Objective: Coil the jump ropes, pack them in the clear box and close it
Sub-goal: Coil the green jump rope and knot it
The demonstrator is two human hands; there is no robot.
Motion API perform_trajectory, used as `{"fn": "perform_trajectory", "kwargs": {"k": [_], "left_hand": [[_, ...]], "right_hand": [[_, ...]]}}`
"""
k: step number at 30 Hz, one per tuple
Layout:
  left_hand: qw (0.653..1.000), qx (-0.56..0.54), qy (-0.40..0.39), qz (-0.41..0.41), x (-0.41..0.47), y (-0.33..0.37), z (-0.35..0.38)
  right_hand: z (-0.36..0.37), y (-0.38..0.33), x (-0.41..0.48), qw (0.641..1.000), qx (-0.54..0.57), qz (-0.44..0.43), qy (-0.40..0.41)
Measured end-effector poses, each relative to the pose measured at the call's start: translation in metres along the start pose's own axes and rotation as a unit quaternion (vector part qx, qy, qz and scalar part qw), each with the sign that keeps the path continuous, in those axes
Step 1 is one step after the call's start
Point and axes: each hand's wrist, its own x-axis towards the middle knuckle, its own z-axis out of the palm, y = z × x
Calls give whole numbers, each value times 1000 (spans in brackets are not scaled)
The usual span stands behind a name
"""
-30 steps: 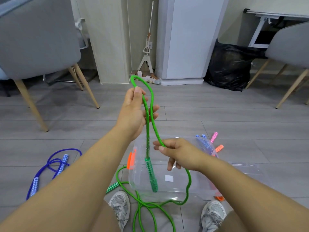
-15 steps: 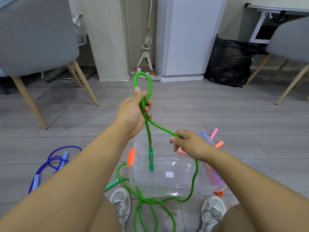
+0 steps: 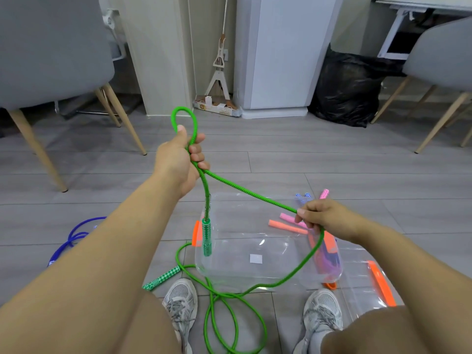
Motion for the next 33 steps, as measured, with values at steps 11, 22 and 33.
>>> {"fn": "perform_trajectory", "kwargs": {"k": [11,22,33], "left_hand": [[958,283,-48,-15,-16,-29,14],[897,391,-194,-67,-33,-56,26],[965,246,-83,-31,-23,-45,24]], "right_hand": [[22,-40,1,994,-33,-105,23],[28,-90,19,983,152,-103,34],[10,-59,10,983,162,-81,32]]}}
